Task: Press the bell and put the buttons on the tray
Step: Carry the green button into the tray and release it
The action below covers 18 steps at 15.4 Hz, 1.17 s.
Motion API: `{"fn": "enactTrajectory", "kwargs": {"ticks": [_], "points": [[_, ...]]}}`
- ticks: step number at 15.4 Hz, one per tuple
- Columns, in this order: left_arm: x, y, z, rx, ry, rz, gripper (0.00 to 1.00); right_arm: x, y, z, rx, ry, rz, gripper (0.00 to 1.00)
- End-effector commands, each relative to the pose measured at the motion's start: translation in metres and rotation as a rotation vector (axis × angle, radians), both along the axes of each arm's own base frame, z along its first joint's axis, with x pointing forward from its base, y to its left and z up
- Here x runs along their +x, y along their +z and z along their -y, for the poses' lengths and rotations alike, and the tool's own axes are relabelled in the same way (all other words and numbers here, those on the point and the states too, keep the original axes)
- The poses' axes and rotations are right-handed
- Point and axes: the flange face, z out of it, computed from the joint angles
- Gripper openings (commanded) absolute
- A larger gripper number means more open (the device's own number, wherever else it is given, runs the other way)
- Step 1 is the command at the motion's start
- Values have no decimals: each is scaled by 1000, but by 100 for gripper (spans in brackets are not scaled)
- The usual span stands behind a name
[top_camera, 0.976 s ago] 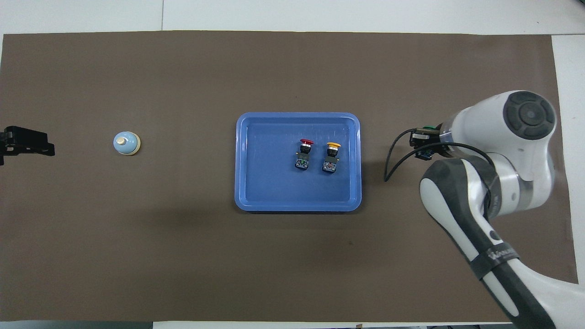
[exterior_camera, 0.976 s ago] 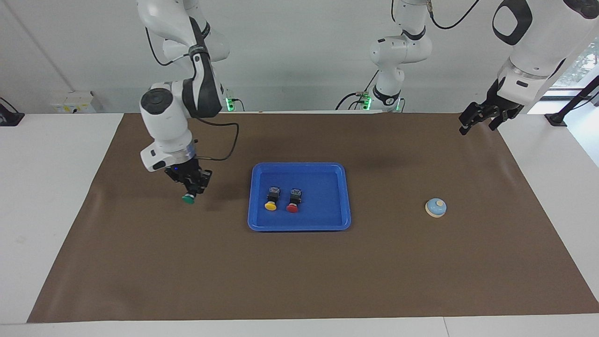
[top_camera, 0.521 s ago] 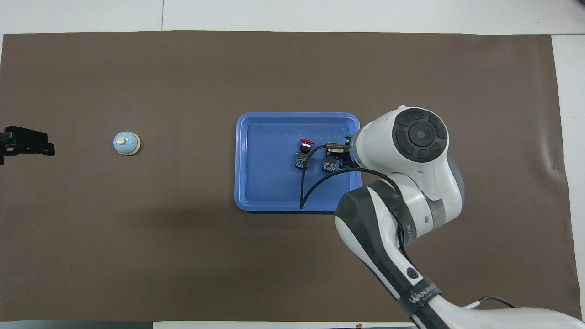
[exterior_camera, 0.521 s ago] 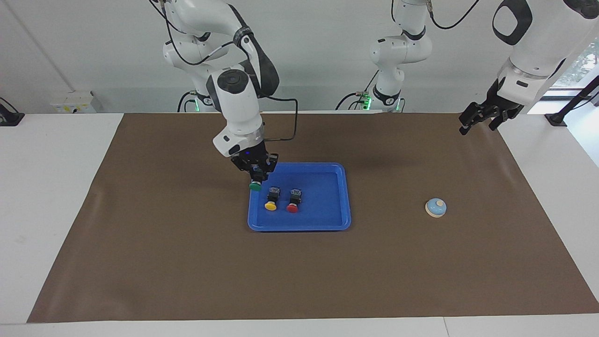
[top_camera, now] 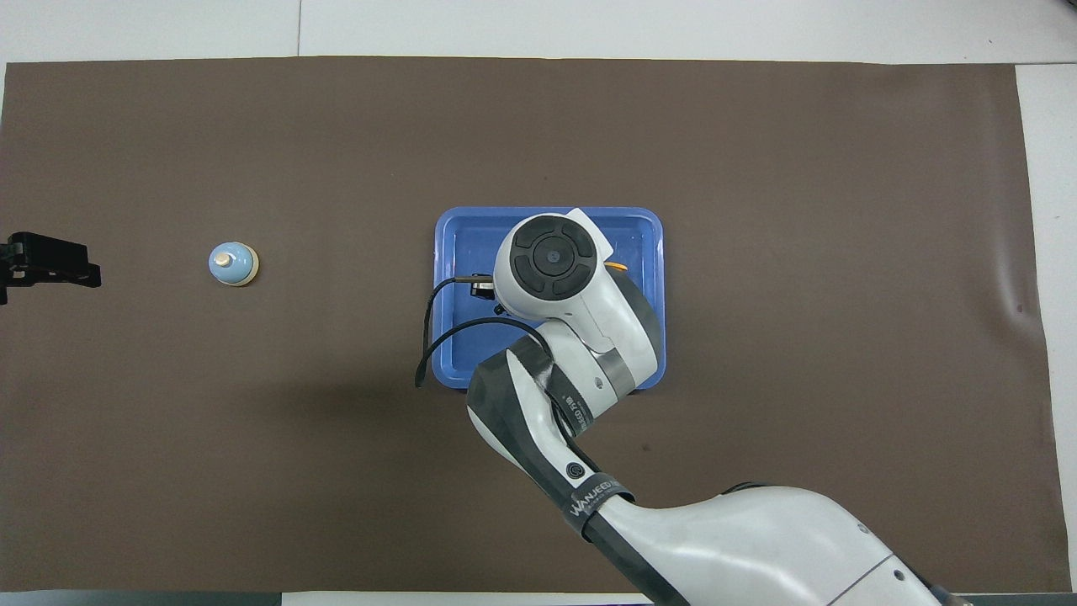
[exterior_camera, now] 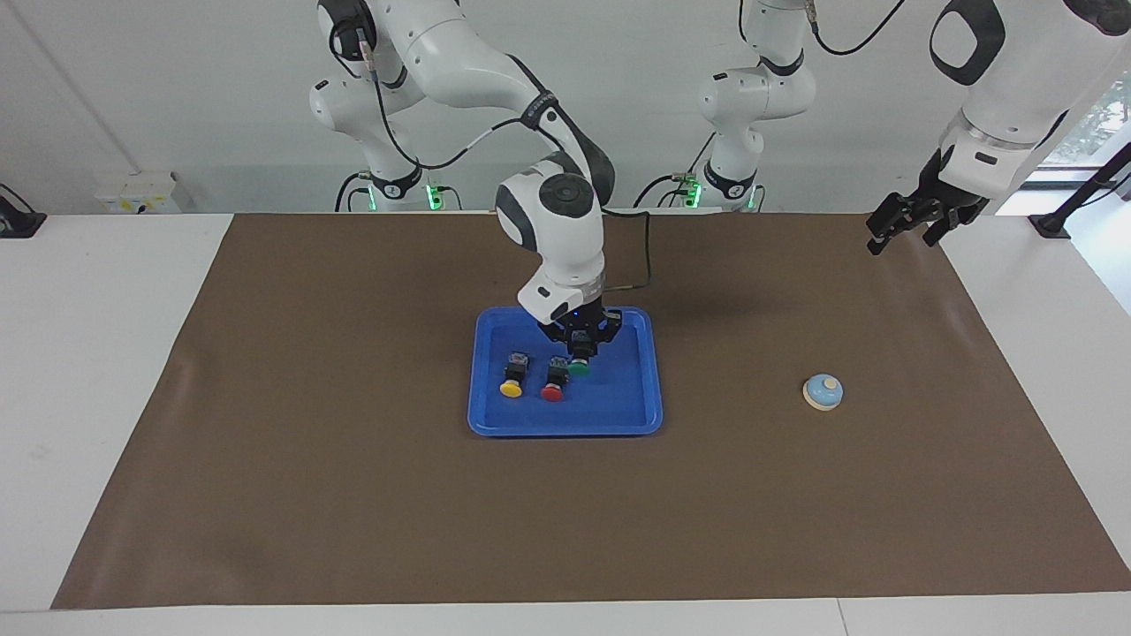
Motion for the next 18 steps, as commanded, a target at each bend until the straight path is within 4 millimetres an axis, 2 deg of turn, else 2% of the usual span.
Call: {"fn": "enactTrajectory", "kwargs": {"ticks": [1,3,5,8,9,10,15,18], "points": [[1,4,0,10,-5,-7,100,6,-5,-2,8,-7,13,0],[1,4,0,10,-5,-7,100,-2,-20,-3,5,2,15,0],[1,4,0,10,-7,-7,100,-14,-30,-14,12,19,24,0],[1,4,0,10,-5,-7,100,-18,-32,-18,18,-26,19,0],[1,4,0,10,-5,-7,100,-19,-32,-19,17,-36,15,71],[1,4,0,10,-5,-7,100,-20,-31,-21,17,-41,13,100],[1,4,0,10,-5,-7,100,-13,-11,-20,2,-105,-18,100],[1,4,0,10,-5,-7,100,1,16,-8,-13,-133,-41,100]]}}
